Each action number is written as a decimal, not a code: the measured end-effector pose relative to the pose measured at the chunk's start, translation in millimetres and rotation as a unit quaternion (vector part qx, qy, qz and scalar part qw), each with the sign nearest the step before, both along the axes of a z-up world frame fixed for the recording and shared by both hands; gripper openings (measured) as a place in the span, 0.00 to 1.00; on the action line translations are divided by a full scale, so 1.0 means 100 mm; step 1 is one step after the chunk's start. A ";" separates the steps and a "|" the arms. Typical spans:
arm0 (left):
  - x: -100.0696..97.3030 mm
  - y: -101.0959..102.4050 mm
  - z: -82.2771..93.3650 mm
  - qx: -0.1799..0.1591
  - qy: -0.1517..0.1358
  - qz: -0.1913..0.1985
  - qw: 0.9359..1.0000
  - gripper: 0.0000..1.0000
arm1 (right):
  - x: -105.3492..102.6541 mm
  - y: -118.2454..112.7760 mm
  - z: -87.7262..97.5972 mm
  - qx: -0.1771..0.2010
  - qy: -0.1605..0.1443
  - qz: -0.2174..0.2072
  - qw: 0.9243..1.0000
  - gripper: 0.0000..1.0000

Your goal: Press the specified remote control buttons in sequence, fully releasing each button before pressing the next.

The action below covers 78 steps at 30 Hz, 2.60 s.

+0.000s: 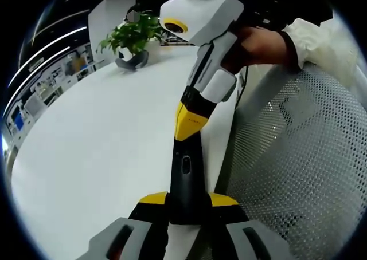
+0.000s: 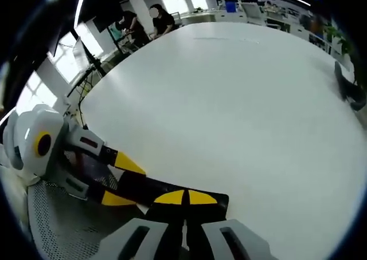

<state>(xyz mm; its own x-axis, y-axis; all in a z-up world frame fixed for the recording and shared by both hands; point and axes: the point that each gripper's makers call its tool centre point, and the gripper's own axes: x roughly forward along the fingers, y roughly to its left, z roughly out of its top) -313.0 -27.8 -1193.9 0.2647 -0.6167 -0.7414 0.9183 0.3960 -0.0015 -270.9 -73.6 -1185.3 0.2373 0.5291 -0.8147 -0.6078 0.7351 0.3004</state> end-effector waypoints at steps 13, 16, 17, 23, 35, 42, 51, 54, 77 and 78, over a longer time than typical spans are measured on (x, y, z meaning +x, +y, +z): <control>0.00 0.00 0.00 -0.001 0.000 -0.002 1.000 0.24 | -0.09 0.05 0.05 0.008 0.036 -0.002 0.999 0.00; 0.00 0.00 0.00 -0.001 -0.001 -0.002 1.000 0.24 | -0.16 0.09 0.05 0.022 0.059 -0.002 0.998 0.00; -0.01 0.00 0.00 -0.001 -0.001 -0.002 1.000 0.24 | -0.17 0.09 0.03 0.018 0.063 0.001 0.998 0.00; -0.01 0.00 0.00 0.000 -0.003 -0.004 1.000 0.24 | -0.19 0.08 0.02 0.011 0.054 0.011 0.998 0.00; -0.02 0.00 0.01 0.000 -0.003 -0.005 1.000 0.24 | -0.18 0.07 0.02 0.026 0.065 -0.001 0.998 0.00; -0.02 0.00 0.01 0.003 -0.008 -0.008 1.000 0.24 | -0.18 0.07 0.02 0.036 0.075 -0.018 0.996 0.00; -0.01 0.00 0.01 0.005 -0.007 -0.008 1.000 0.25 | -0.18 0.07 0.02 0.037 0.076 -0.020 0.996 0.00; -0.01 0.00 0.01 0.005 -0.007 -0.008 1.000 0.25 | -0.18 0.07 0.02 0.038 0.079 -0.024 0.996 0.00; 0.00 0.01 0.00 0.003 0.002 -0.002 1.000 0.25 | -0.18 0.02 0.02 0.041 0.098 -0.035 0.994 0.00; -0.01 0.01 0.00 0.003 0.001 -0.003 1.000 0.25 | -0.18 0.01 0.02 0.039 0.100 -0.036 0.994 0.00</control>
